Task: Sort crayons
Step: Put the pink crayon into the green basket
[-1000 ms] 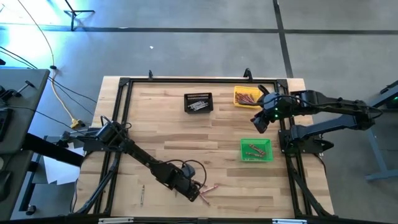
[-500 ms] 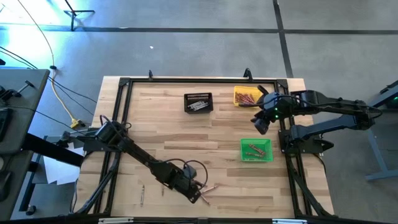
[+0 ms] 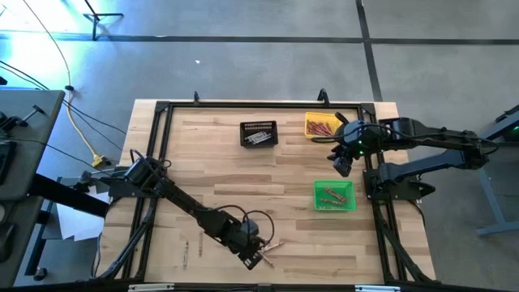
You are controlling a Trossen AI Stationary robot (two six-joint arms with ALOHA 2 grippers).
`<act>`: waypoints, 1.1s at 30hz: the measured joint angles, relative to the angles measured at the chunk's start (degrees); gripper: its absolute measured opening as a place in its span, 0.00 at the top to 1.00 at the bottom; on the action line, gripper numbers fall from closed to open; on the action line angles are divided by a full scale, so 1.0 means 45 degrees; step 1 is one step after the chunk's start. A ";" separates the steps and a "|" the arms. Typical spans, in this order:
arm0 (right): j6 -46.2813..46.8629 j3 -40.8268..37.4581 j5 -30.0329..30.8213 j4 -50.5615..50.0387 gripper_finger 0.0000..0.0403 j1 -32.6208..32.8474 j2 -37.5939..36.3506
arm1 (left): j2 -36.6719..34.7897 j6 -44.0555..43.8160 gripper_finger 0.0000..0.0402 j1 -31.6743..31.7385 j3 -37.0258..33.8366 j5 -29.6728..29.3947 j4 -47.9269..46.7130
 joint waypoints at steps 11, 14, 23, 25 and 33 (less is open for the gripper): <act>0.0023 0.0000 -0.0003 0.0002 0.68 -0.0003 0.0003 | -0.0005 -0.0807 0.82 0.0855 0.0195 -0.3066 0.0405; -0.0013 0.0000 -0.0005 0.0002 0.68 0.0000 0.0000 | -0.0056 -0.0851 0.82 0.0846 0.0408 -0.3372 0.0295; -0.0013 0.0000 -0.0005 0.0003 0.68 0.0000 0.0000 | -0.0039 0.1293 0.73 0.0632 0.0393 -0.2603 -0.0207; -0.0013 0.0000 -0.0005 0.0002 0.68 -0.0001 0.0000 | -0.0039 0.3017 0.69 0.0643 0.0393 -0.2451 -0.0192; -0.0013 0.0000 -0.0005 0.0007 0.68 -0.0002 0.0001 | -0.0039 1.0155 0.62 0.0855 0.0393 -0.2644 -0.0619</act>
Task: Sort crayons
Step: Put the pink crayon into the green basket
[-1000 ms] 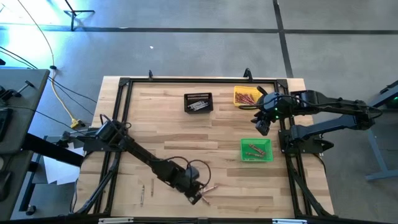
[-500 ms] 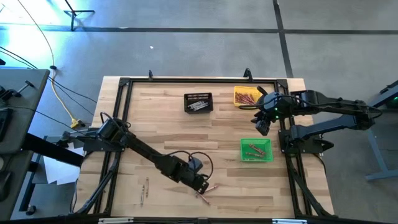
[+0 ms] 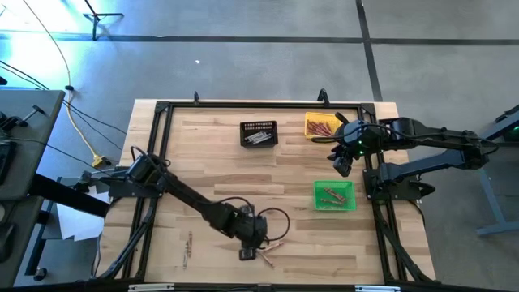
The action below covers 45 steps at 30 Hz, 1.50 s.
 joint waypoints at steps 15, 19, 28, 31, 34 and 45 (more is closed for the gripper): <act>0.0000 0.0000 -0.0002 0.0000 0.68 -0.0002 0.0002 | 0.0548 0.4428 0.62 0.0384 -0.0022 0.0724 0.0043; 0.0000 0.0000 0.0000 -0.0004 0.68 0.0002 0.0004 | 0.0881 0.4541 0.62 0.0361 -0.0014 0.0559 0.0098; -0.0004 0.0000 -0.0005 0.0055 0.68 -0.0002 0.0009 | 0.1705 0.4285 0.68 0.0191 0.0112 0.0004 0.0001; -0.0005 0.0000 -0.0005 0.0083 0.68 -0.0002 0.0003 | 0.1705 0.4312 0.78 0.0180 0.0097 0.0060 0.0068; 0.0000 0.0000 -0.0005 0.0087 0.68 -0.0002 -0.0001 | 0.1705 0.4197 0.90 0.0185 0.0092 0.0110 0.0137; 0.0000 0.0000 -0.0005 0.0107 0.68 -0.0002 0.0004 | 0.1326 0.3345 0.99 0.0256 0.0533 -0.0053 -0.0183</act>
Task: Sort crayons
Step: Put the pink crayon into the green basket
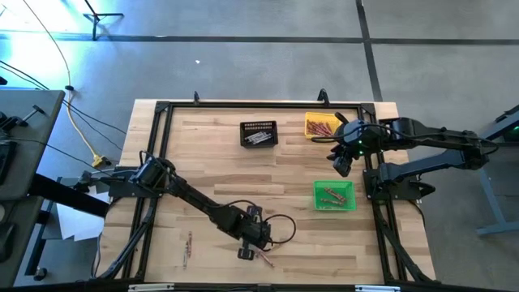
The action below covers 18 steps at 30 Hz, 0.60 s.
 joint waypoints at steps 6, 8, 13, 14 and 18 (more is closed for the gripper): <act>0.0000 0.0000 0.0000 0.0001 0.68 0.0000 -0.0004 | -0.0897 0.0827 1.00 0.0408 0.0963 -0.1112 -0.0176; 0.0000 0.0000 0.0000 0.0005 0.68 0.0000 0.0000 | -0.1240 0.1204 1.00 0.0508 0.1258 -0.1444 -0.0173; 0.0000 0.0002 0.0000 0.0062 0.68 0.0000 -0.0003 | -0.1834 0.2393 1.00 0.1006 0.2253 -0.2533 -0.0217; 0.0000 0.0000 0.0004 0.0074 0.68 0.0000 0.0000 | -0.1986 0.2533 1.00 0.1140 0.2521 -0.2742 -0.0081; -0.0107 0.0005 0.0039 0.0465 0.68 0.0000 0.0000 | -0.2011 0.2749 1.00 0.1685 0.3503 -0.3159 0.0236</act>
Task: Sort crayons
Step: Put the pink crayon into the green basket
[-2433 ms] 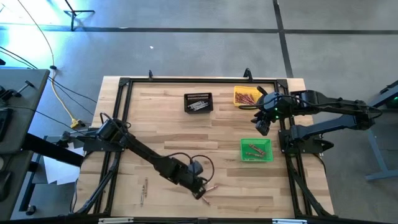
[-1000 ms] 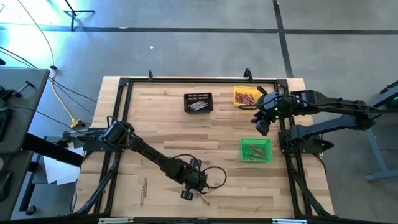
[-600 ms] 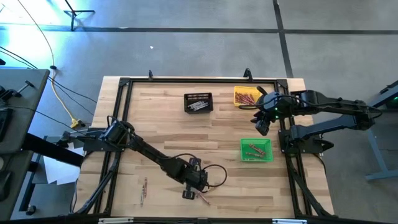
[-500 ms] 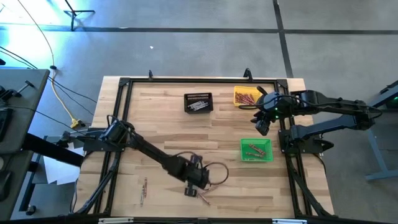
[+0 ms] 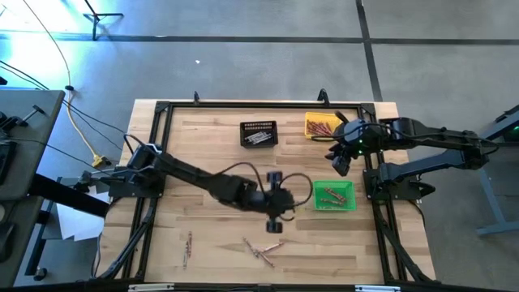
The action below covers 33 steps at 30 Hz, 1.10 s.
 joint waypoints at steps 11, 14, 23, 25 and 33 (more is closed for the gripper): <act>0.0205 0.0000 -0.0388 0.1805 0.68 0.0000 0.0005 | -0.0037 -0.0265 1.00 0.1381 0.1641 -0.1866 0.1203; 0.0602 0.0000 -0.0368 0.1643 0.68 0.0000 0.0005 | -0.0061 -0.1037 1.00 0.1626 0.1688 -0.2337 0.1175; -0.0060 0.0000 0.0295 0.1322 0.68 -0.0029 0.0010 | -0.0039 -0.1994 1.00 0.2182 0.1671 -0.3130 0.0933; 0.0039 0.0000 0.0393 0.1327 0.68 -0.0032 0.0010 | -0.0039 -0.1780 1.00 0.2319 0.1671 -0.3139 0.0897; 0.0450 0.0000 0.1024 0.1524 0.68 -0.0029 0.0034 | -0.0039 -0.0896 1.00 0.2829 0.1671 -0.2004 0.0837</act>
